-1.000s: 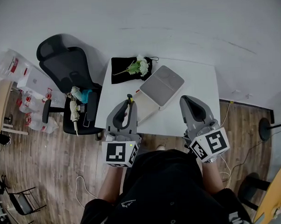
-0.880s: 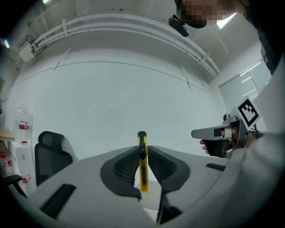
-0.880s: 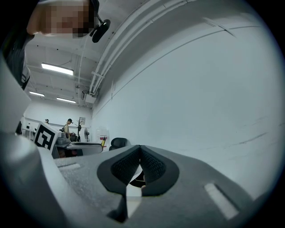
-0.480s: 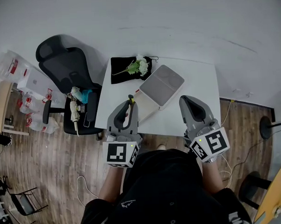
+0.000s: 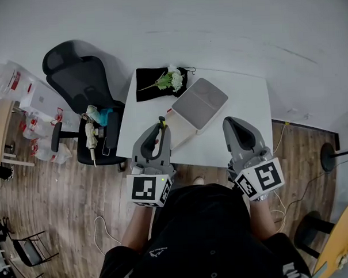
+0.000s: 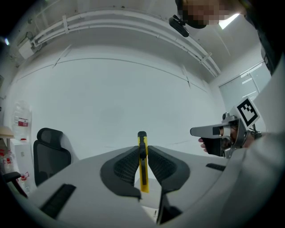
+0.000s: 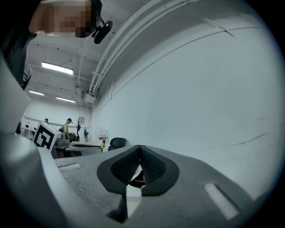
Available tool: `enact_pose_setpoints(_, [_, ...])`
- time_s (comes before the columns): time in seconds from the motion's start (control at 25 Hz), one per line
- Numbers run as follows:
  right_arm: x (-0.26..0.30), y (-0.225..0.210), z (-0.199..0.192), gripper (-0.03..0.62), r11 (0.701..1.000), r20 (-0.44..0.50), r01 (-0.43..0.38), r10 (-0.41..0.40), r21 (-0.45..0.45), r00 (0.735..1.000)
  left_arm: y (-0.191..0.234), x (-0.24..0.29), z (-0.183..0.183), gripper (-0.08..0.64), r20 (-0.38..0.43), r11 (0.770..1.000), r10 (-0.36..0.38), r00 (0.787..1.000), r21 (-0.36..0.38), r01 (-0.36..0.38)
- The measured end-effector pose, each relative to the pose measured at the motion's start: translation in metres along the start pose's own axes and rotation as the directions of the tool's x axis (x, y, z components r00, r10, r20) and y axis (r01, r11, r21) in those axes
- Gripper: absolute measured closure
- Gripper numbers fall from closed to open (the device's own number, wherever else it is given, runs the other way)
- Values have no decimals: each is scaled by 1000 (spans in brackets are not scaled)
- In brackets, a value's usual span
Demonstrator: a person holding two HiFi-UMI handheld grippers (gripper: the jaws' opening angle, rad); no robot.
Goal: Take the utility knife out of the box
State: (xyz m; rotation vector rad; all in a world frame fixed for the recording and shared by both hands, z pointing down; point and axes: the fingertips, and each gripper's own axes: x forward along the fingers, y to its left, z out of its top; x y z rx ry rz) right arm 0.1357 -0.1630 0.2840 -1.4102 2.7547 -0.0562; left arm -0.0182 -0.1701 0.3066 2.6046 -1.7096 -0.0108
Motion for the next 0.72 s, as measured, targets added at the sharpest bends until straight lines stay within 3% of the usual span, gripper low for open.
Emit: enact_pose_setpoints(0.72, [3,3,-3,588,1000,-15,2,-2,-8,1000,2,3,-5,499,-14,1000,-20,1000,-12,19])
